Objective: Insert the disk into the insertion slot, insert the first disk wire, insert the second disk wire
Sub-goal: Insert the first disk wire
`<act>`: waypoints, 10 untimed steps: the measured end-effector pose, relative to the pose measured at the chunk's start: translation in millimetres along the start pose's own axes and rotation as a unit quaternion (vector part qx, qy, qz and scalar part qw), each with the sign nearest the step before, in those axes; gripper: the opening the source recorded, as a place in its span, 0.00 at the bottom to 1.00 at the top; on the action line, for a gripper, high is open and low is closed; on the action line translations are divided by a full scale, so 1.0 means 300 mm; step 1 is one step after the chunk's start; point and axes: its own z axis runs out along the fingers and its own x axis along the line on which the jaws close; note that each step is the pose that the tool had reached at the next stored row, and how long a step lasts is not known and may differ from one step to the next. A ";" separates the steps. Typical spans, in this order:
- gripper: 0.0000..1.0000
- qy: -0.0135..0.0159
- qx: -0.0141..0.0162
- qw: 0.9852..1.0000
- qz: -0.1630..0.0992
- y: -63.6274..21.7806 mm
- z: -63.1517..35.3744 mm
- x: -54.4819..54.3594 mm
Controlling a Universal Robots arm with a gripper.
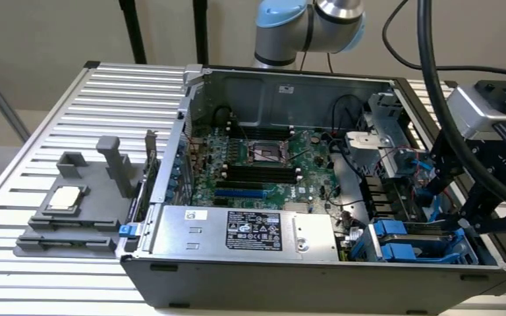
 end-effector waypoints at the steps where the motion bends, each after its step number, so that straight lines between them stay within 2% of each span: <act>1: 0.55 0.000 0.000 1.000 -0.001 0.004 0.003 -0.003; 10: 0.55 0.000 0.000 1.000 -0.007 0.032 0.007 -0.004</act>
